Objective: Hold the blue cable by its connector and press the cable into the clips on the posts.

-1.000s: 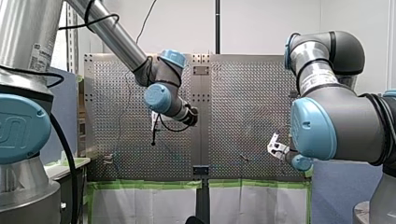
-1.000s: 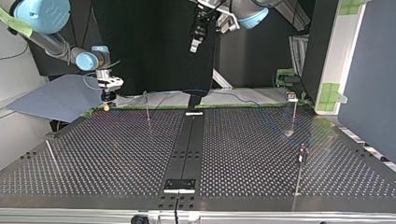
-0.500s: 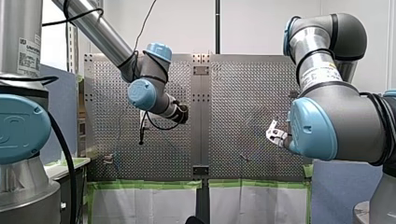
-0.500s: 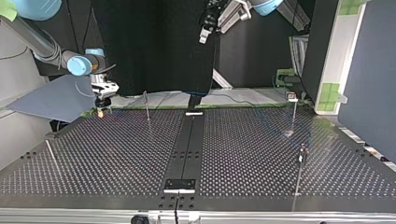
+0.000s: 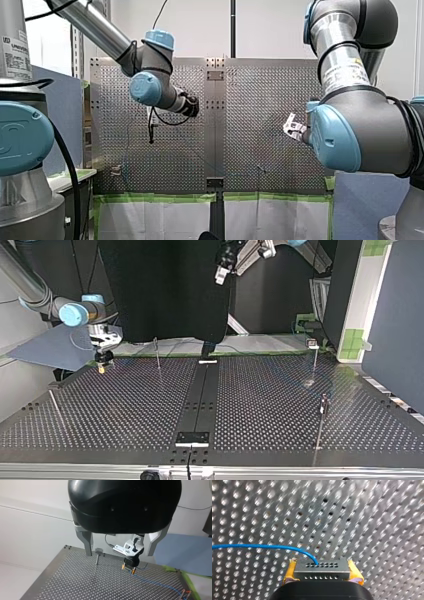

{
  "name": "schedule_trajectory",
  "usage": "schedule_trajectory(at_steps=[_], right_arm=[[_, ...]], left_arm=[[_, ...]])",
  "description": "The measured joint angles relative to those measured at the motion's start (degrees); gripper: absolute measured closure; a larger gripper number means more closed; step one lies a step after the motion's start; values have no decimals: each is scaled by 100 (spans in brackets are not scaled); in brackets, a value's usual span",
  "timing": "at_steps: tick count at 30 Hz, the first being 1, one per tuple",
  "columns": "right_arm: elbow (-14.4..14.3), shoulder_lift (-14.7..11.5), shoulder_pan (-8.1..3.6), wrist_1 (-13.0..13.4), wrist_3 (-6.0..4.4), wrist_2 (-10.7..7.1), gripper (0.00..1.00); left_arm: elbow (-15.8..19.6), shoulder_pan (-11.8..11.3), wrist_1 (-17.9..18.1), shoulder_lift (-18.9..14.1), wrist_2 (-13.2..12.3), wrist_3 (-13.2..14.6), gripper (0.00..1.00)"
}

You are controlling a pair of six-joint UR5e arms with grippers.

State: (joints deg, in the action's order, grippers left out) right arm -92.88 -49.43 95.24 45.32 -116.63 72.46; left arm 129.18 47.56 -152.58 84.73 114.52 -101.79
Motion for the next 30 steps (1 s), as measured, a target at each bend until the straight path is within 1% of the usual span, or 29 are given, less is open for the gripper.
schedule_trajectory(at_steps=[3,5,9,13,18,27,30], right_arm=[[-3,-138,51,-129,42,47,100],[-13,-231,84,-219,103,113,100],[-78,-391,124,-378,245,259,100],[-156,-583,137,-570,433,449,100],[-172,-820,134,-806,669,684,100],[-174,-1273,137,-1260,1123,1138,100],[-178,-1422,138,-1382,1272,1286,100]], left_arm=[[106,-39,89,-112,-11,-63,0],[185,-58,169,-120,-37,-133,0],[377,-75,359,-1,-82,-289,0],[533,-79,539,168,-56,-250,0],[585,-95,785,414,12,-111,0],[596,-103,1275,871,30,-130,0],[597,-104,1428,924,30,-140,0]])
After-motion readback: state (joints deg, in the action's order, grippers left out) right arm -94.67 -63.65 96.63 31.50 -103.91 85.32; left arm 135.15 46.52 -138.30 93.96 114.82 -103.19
